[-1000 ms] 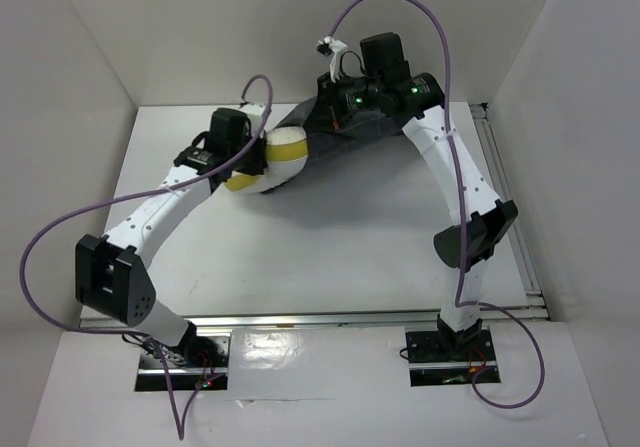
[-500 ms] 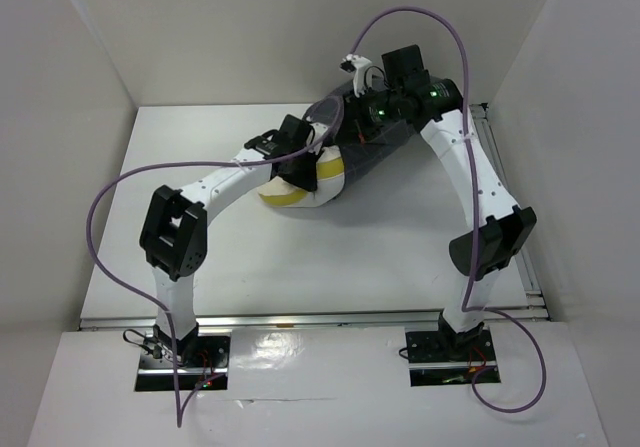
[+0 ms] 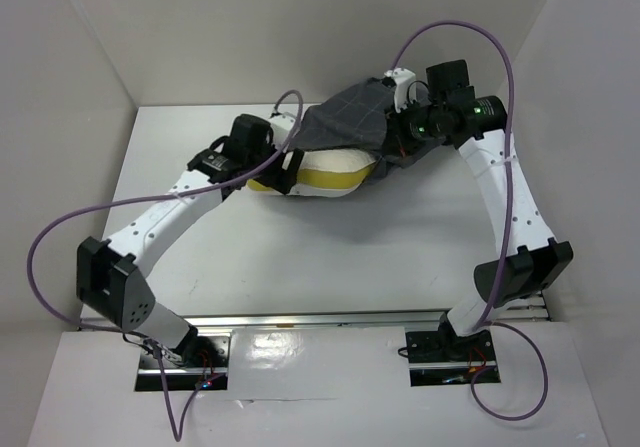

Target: Put the pillow into the pillowcase

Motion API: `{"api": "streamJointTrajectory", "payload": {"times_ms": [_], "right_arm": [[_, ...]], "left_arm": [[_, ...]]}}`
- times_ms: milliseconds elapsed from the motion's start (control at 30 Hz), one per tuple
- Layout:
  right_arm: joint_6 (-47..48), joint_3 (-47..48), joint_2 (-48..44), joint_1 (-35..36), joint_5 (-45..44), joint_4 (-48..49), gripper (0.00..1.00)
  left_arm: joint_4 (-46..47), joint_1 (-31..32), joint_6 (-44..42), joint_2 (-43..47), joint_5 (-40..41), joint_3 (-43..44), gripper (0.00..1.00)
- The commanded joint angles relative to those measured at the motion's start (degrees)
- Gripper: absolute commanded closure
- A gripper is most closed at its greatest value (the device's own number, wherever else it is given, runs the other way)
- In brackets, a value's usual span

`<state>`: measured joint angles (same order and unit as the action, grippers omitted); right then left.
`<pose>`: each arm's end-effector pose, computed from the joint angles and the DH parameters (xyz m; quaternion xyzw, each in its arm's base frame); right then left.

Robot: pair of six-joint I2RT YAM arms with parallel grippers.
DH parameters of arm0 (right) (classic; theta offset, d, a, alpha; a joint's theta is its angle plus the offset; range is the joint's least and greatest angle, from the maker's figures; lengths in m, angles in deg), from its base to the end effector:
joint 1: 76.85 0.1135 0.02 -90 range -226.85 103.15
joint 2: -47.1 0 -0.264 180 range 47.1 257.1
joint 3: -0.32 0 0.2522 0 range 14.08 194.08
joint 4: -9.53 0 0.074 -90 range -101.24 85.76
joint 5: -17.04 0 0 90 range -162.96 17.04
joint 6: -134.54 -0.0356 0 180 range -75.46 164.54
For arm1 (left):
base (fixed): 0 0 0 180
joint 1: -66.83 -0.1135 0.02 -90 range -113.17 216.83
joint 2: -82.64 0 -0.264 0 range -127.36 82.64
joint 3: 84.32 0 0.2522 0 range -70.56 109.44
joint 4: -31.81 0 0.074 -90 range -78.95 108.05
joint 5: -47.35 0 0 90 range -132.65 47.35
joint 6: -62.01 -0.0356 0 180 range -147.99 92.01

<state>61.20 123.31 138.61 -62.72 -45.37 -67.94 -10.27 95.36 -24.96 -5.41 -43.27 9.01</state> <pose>0.3018 0.0930 0.4332 -0.3252 0.8444 0.2130 0.3687 0.3072 -0.1675 0.3349 0.1997 0.8716 -0.1264 0.4296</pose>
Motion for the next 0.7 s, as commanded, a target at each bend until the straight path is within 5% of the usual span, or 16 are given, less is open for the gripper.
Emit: {"api": "streamJointTrajectory", "payload": {"times_ms": [0, 300, 667], "right_arm": [[2.23, -1.82, -2.82, -1.30, -6.04, 1.30, 1.00], [1.09, -3.59, -3.35, -3.67, -12.55, 1.83, 1.00], [1.17, -6.31, -3.88, -5.78, -10.46, 1.83, 1.00]], "left_arm": [[0.47, -1.11, -1.53, 2.88, 5.36, -0.47, 0.11], [-1.74, -4.63, -0.91, 0.17, 3.61, -3.01, 0.06], [7.48, -6.39, -4.25, -11.34, 1.93, -7.51, 0.33]]}}
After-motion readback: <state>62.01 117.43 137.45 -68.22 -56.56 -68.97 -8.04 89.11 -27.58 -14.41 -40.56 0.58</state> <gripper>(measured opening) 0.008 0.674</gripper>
